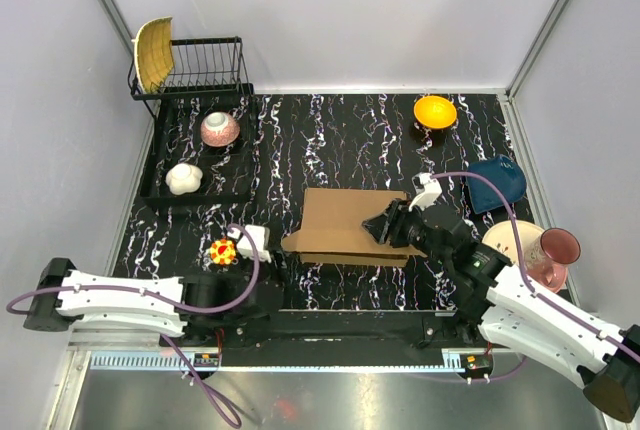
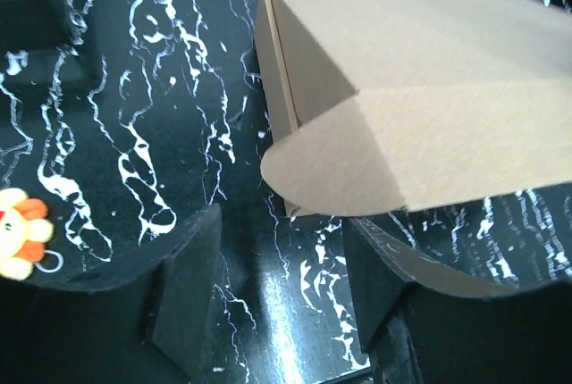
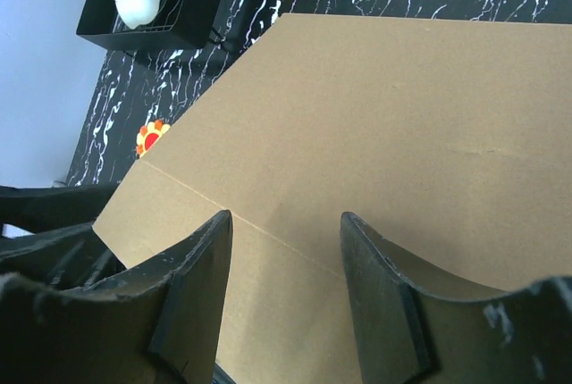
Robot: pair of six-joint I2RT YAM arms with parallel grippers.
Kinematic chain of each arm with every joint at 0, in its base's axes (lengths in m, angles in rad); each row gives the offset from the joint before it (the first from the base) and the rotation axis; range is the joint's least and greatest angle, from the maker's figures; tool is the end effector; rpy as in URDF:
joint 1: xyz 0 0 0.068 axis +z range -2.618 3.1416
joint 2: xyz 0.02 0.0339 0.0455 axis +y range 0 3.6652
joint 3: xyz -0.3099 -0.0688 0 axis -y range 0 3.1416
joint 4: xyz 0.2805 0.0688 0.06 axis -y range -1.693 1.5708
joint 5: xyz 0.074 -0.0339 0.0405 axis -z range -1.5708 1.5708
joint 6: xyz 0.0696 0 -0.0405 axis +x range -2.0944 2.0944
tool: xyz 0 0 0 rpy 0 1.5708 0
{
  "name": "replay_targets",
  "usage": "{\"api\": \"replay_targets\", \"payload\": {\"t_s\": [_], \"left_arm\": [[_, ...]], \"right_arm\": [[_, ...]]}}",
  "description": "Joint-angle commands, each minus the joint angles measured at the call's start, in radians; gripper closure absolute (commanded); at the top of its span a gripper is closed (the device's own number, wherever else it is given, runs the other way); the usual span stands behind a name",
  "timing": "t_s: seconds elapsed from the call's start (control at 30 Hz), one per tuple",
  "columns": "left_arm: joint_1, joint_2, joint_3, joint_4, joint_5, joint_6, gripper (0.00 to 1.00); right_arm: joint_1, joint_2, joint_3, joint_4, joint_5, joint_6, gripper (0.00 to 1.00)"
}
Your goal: Fold the paper box
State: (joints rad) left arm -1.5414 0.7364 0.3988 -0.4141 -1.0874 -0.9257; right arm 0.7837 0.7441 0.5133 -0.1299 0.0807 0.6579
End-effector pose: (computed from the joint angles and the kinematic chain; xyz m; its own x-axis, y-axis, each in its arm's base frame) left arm 0.0661 -0.1508 0.2127 -0.3681 -0.1171 -0.9224 0.2519 0.9424 -0.2202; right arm 0.1548 0.1463 0.2670 -0.5954 0.2671 -0.7578 -0.3616 0.7531 0.5496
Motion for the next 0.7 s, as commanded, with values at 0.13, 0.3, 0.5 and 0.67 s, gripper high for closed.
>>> {"api": "replay_targets", "payload": {"t_s": [0.13,0.3,0.5,0.67], "left_arm": [[-0.075,-0.026,0.311,-0.611,-0.140,-0.318,0.40],[-0.080,-0.092,0.301,-0.282,-0.181,-0.064,0.37],[-0.013,-0.089,0.085,0.408,-0.008,0.390,0.27],[0.252,-0.019,-0.033,0.580,0.366,0.278,0.27]], "right_arm": [[0.005,0.064,-0.010,0.042,-0.001,-0.040,0.44],[0.005,0.147,-0.104,0.087,-0.042,0.034,0.48],[0.005,0.161,-0.226,0.173,-0.078,0.152,0.51],[0.005,0.129,-0.228,0.138,-0.073,0.163,0.50]]}}
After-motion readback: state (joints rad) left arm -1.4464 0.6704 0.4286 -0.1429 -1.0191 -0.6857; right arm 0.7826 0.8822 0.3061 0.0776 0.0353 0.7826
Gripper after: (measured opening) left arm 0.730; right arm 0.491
